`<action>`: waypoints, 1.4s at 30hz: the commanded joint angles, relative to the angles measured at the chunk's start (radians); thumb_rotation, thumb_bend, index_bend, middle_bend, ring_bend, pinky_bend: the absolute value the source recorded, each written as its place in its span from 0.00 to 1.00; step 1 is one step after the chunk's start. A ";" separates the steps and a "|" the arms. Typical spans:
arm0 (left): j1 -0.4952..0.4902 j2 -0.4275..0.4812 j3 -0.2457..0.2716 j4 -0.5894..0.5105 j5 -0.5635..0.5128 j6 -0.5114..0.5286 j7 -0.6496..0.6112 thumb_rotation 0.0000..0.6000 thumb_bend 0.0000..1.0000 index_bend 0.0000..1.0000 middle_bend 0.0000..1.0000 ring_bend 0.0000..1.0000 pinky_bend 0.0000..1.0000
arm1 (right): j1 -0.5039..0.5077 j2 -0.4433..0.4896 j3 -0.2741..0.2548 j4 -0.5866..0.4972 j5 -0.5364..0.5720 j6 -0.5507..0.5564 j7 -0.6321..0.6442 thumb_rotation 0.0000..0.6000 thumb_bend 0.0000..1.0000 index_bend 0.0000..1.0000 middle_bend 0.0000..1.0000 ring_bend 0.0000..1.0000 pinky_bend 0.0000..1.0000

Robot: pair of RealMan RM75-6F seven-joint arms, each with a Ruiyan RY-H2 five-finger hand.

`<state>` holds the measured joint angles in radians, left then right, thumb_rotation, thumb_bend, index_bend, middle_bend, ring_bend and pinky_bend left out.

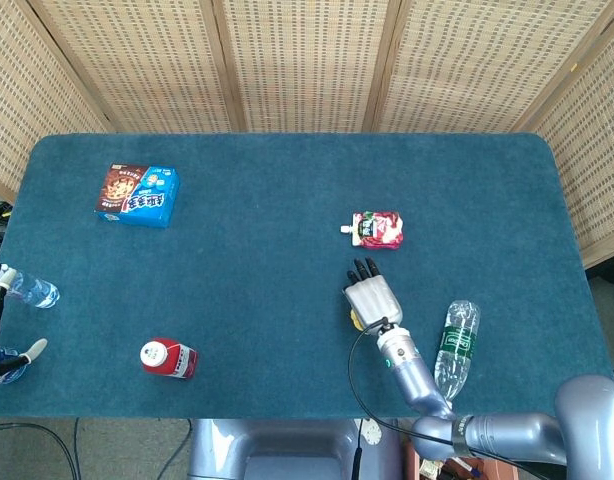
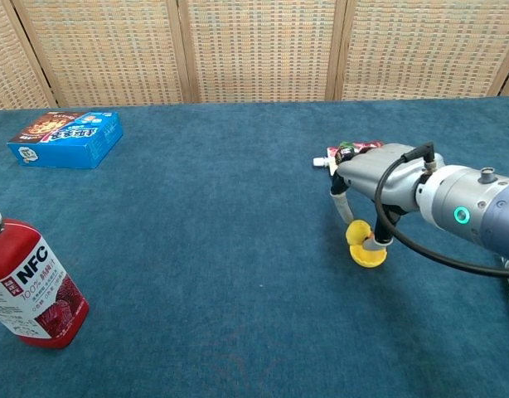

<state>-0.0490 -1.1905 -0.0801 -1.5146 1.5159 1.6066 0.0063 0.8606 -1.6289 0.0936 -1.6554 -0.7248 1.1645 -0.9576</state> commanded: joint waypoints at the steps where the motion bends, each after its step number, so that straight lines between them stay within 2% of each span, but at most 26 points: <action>1: 0.000 0.000 0.000 0.000 0.000 0.000 0.000 1.00 0.08 0.00 0.00 0.00 0.00 | 0.000 0.002 -0.001 -0.003 0.015 -0.003 -0.007 1.00 0.21 0.54 0.19 0.00 0.00; 16: 0.002 0.002 -0.002 0.000 0.001 0.006 -0.005 1.00 0.08 0.00 0.00 0.00 0.00 | 0.006 0.012 -0.012 -0.013 0.060 -0.019 -0.028 1.00 0.21 0.54 0.18 0.00 0.00; 21: 0.003 0.002 -0.003 0.001 0.000 0.007 -0.008 1.00 0.08 0.00 0.00 0.00 0.00 | 0.009 0.016 -0.014 -0.019 0.071 -0.016 -0.035 1.00 0.21 0.46 0.11 0.00 0.00; 28: 0.004 0.003 -0.002 -0.001 0.003 0.010 -0.006 1.00 0.08 0.00 0.00 0.00 0.00 | 0.009 0.031 -0.012 -0.041 0.063 0.006 -0.037 1.00 0.21 0.29 0.01 0.00 0.00; 37: 0.007 0.006 -0.004 -0.001 0.003 0.016 -0.013 1.00 0.08 0.00 0.00 0.00 0.00 | -0.018 0.118 0.012 -0.133 -0.026 0.083 0.013 1.00 0.21 0.25 0.00 0.00 0.00; 42: 0.009 0.007 -0.004 -0.001 0.003 0.018 -0.015 1.00 0.08 0.00 0.00 0.00 0.00 | -0.076 0.206 0.005 -0.188 -0.130 0.153 0.096 1.00 0.21 0.16 0.00 0.00 0.00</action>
<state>-0.0400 -1.1837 -0.0841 -1.5159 1.5186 1.6249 -0.0088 0.8216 -1.4708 0.1039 -1.8133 -0.7998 1.2747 -0.9096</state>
